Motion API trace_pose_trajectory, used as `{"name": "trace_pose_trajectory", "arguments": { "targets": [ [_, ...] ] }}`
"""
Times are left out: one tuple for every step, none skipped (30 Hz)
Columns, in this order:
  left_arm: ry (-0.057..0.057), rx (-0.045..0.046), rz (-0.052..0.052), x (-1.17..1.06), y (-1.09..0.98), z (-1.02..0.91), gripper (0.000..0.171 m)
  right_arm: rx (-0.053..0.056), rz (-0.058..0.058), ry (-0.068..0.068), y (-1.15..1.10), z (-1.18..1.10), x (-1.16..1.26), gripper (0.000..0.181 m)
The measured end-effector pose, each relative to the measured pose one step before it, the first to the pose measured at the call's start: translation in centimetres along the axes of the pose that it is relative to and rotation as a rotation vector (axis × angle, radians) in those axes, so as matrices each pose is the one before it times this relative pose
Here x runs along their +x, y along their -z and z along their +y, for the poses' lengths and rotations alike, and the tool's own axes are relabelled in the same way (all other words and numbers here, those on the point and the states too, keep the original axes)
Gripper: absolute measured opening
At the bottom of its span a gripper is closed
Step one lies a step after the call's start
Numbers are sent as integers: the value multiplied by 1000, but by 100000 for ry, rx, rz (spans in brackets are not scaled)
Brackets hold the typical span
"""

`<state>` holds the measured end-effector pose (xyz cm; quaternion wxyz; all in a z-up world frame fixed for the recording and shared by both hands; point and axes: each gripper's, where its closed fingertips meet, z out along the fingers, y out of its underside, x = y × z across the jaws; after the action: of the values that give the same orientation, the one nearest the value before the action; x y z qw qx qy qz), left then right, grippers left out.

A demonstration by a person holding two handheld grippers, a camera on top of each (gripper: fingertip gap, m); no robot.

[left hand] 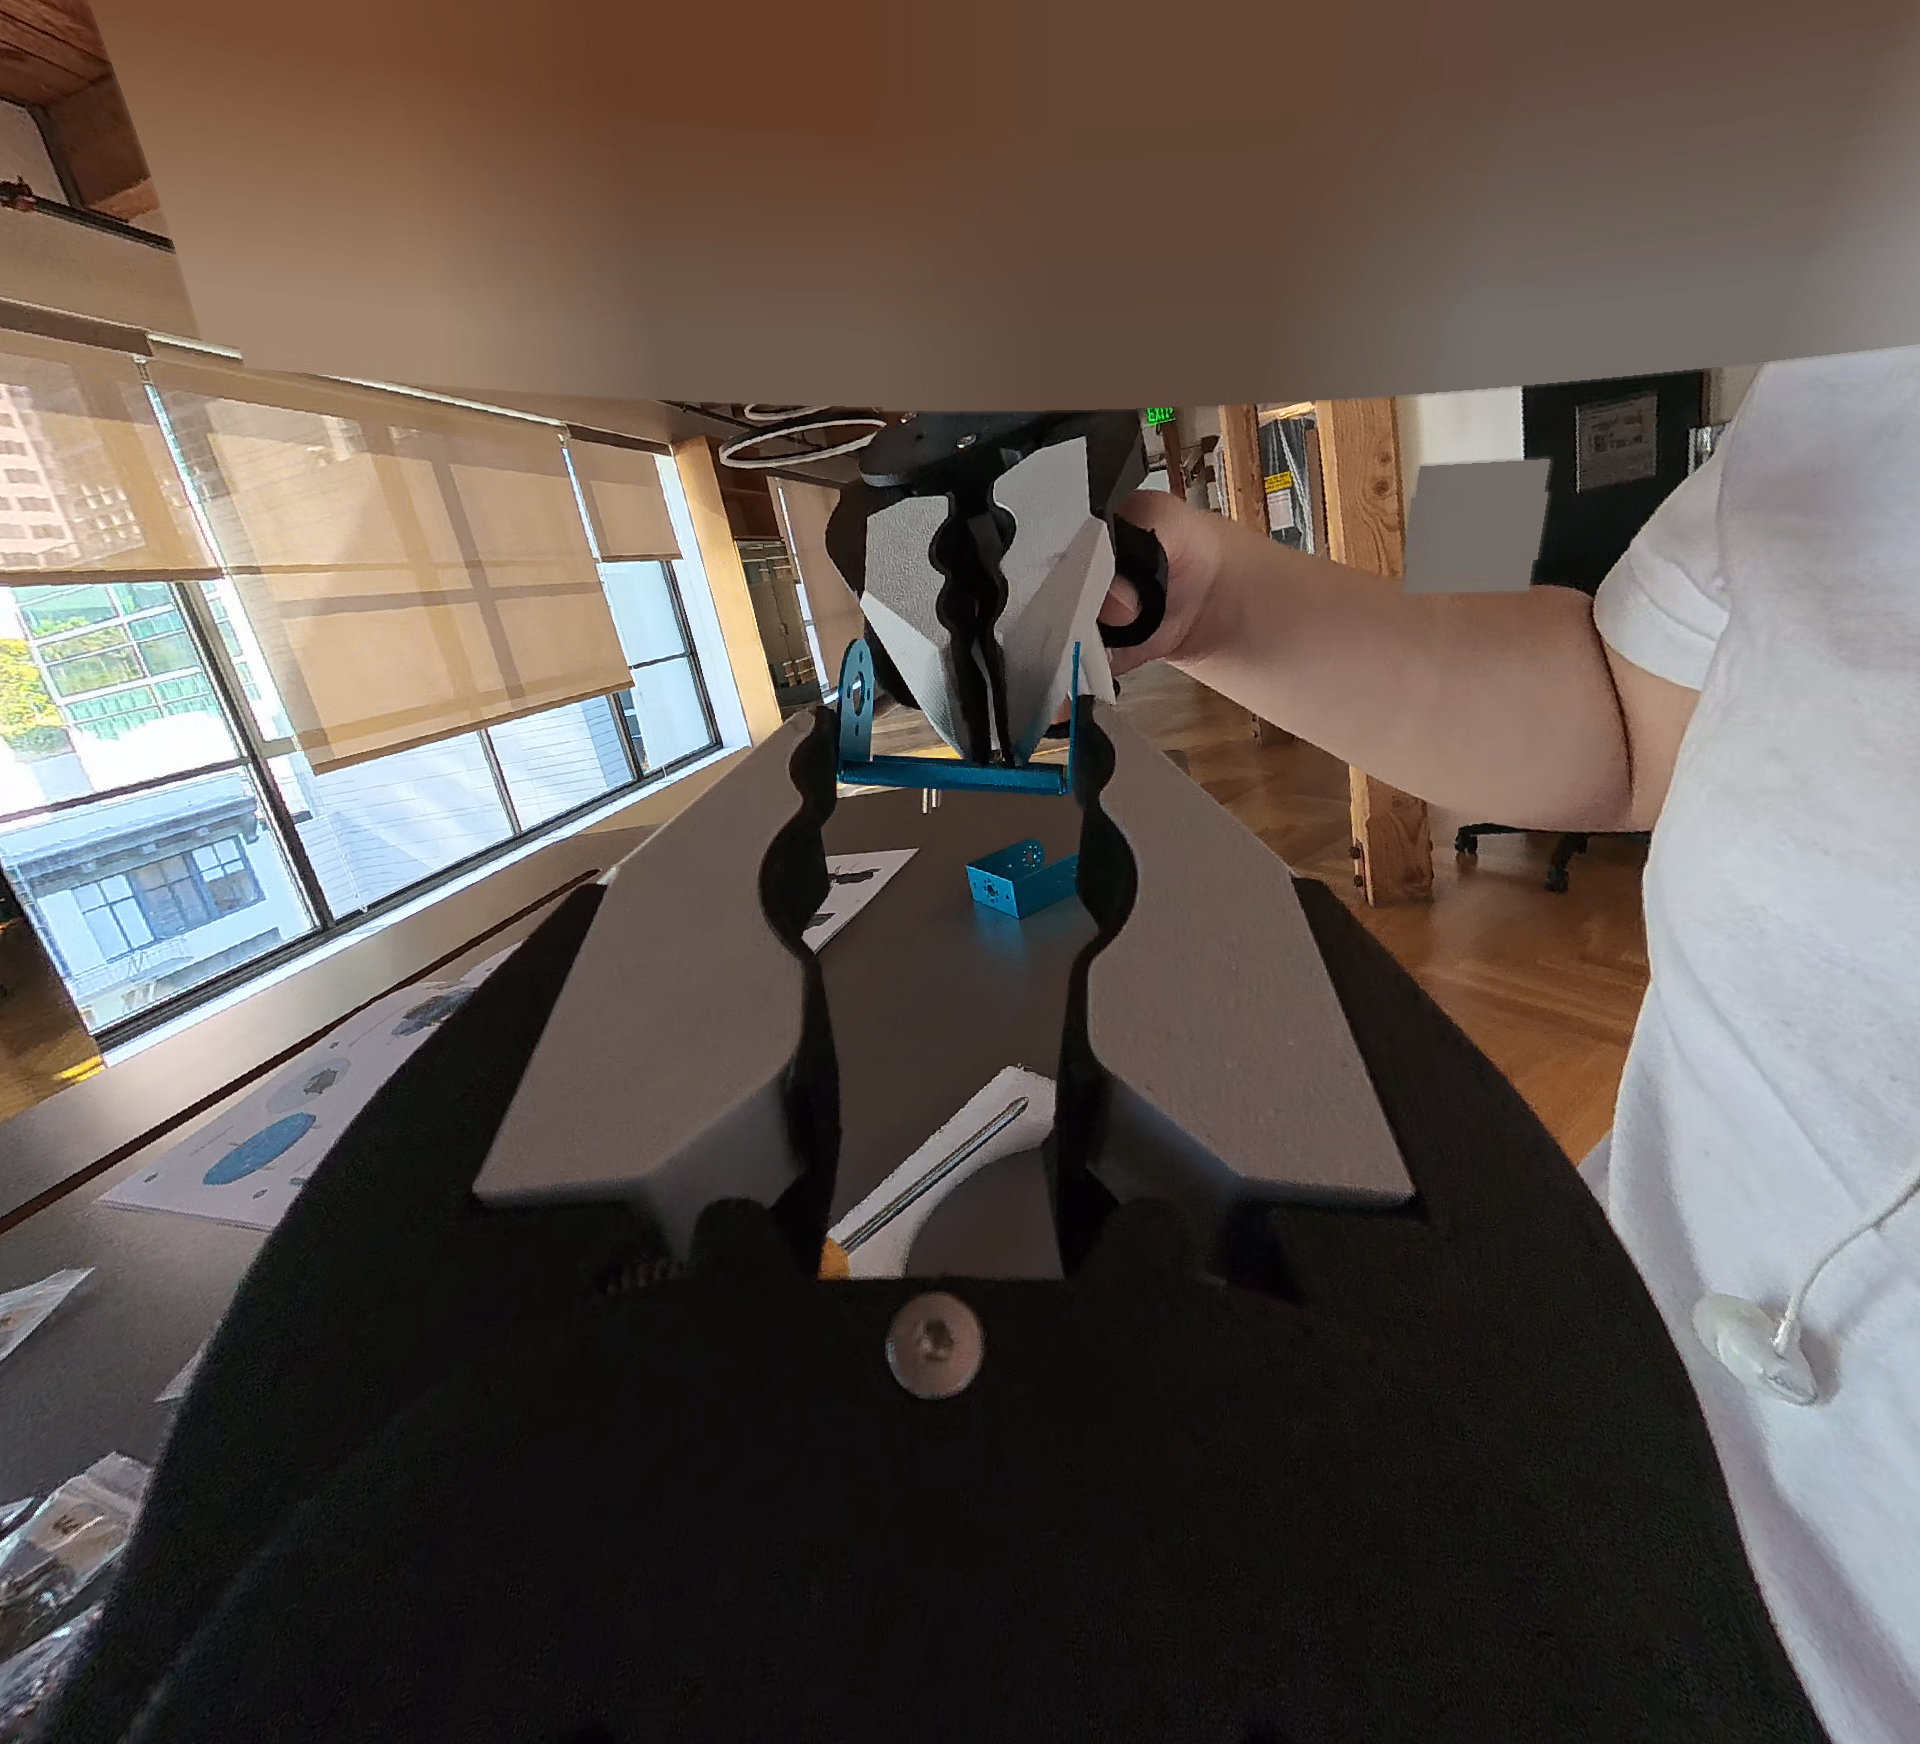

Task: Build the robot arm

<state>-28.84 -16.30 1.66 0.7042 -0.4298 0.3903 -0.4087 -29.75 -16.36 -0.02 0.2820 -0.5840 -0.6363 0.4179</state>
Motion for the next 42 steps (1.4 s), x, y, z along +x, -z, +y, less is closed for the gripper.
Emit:
{"name": "trace_pose_trajectory", "arguments": {
  "targets": [
    [-212, -235, 23, 8, -56, 22, 44, -891, 278, 385, 42, 63, 7, 1],
    [-120, 14, 66, 22, -37, -5, 44, -616, 318, 493, 37, 12, -3, 1],
    [23, -28, 97, 9, -25, -7, 44, -552, 190, 464, 35, 3, -13, 1],
    [-32, -174, 1, -12, -39, 12, 44, -698, 399, 195, 45, 31, 18, 1],
    [-102, -48, -8, -3, -18, 2, 44, -561, 499, 156, 38, 12, 40, 1],
    [32, -12, 81, 8, -27, -9, 44, -451, 182, 308, 44, 7, -17, 1],
    [27, -100, 43, 2, -20, 3, 44, -493, 18, 310, 36, 30, -37, 1],
    [-85, -119, -115, -28, -4, 22, 44, -511, 213, 178, 42, 32, 0, 1],
    [-18, 32, -89, -14, -2, -4, 44, -300, 189, 298, 56, 24, -20, 1],
    [111, 35, 42, -5, 10, -16, 44, -125, -74, 198, 42, 8, -43, 1],
    [3, 4, -16, -7, -12, 5, 44, 39, -93, -71, 22, 11, -23, 1],
    [-45, -11, -15, -5, 1, 1, 44, 83, 14, -70, 11, -1, -6, 1],
    [95, 97, 4, -15, -4, -10, 44, 170, 133, 358, 25, -19, -4, 0],
    [148, 5, 16, -24, 6, -6, 44, 241, 378, 758, 15, -16, 19, 1],
    [48, 65, -35, -20, -10, -3, 44, 188, 550, 559, 13, -6, 70, 1],
    [214, 184, 129, -1, -3, -22, 44, 497, 515, 634, 5, -52, 68, 1],
    [359, 205, 150, 8, 4, -27, 44, 865, 121, 948, -6, -117, 3, 1],
    [281, 281, 99, 6, 5, -31, 44, 1735, -89, 1755, -6, -233, -73, 1],
    [243, 283, 87, 11, 8, -35, 44, 1738, -106, 1735, 12, -228, -71, 1],
    [384, 176, 96, 6, -3, -21, 44, 1610, 557, 1599, 6, -225, 26, 1],
    [504, 358, 115, 1, 16, -33, 44, 1591, 1089, 1832, 15, -213, 75, 1],
    [765, 669, 293, 33, 21, -85, 44, 844, 1303, 1937, -4, -96, 83, 0],
    [1234, 826, 453, 41, 27, -105, 44, 503, 1212, 2227, -14, -53, 25, 0],
    [1404, 982, 394, 31, 36, -123, 44, 750, 1222, 2538, -4, -121, -13, 0],
    [1290, 929, 189, -17, 50, -109, 44, 386, 925, 2307, -3, -92, -74, 1],
    [988, 746, 32, -35, 50, -85, 44, -69, 1190, 1879, 6, -55, -18, 1],
    [488, 439, -33, -26, 33, -46, 44, -580, 643, 1188, -18, 18, -44, 1],
    [56, 12, -69, -9, 8, -5, 44, -663, 1605, 535, -30, 23, 151, 1],
    [-332, -162, 29, 36, -6, 11, 45, -982, 736, 426, -53, 106, 57, 1],
    [-436, -143, 63, 40, -13, -13, 44, -1256, -841, 1, -102, 157, -172, 1],
    [-360, -231, -33, 30, -23, 17, 44, -1199, -344, -38, -116, 142, -102, 1],
    [-352, -420, -78, 18, -21, 49, 44, -597, 178, 414, -76, 37, -29, 1],
    [-62, 199, 137, 57, -9, -25, 44, -183, -129, 537, -30, -17, -80, 1],
    [100, 98, 40, 27, 3, -31, 44, -180, 70, 181, -18, -26, -35, 1],
    [-72, 44, -62, 14, 5, -14, 44, -206, -89, -105, 9, -13, -40, 1],
    [-113, 68, -133, 9, 18, -13, 44, -329, 154, -64, 5, 8, -4, 1],
    [76, 252, -102, 6, 26, -55, 44, -91, 468, 583, 33, -22, 30, 1],
    [162, 379, -47, 12, 31, -88, 44, 142, 655, 644, 16, -60, 42, 1],
    [222, 273, 216, 41, 15, -62, 44, 349, -296, 158, 10, -83, -65, 1],
    [141, -39, 103, 20, 8, -7, 44, 272, -362, 2, -24, -56, -66, 1],
    [-248, -302, -180, -6, -2, 35, 44, 54, -19, 63, -31, 0, 2, 1],
    [-499, -463, -238, -15, -2, 70, 44, -212, -141, -211, -41, 66, 12, 1]
  ]
}}
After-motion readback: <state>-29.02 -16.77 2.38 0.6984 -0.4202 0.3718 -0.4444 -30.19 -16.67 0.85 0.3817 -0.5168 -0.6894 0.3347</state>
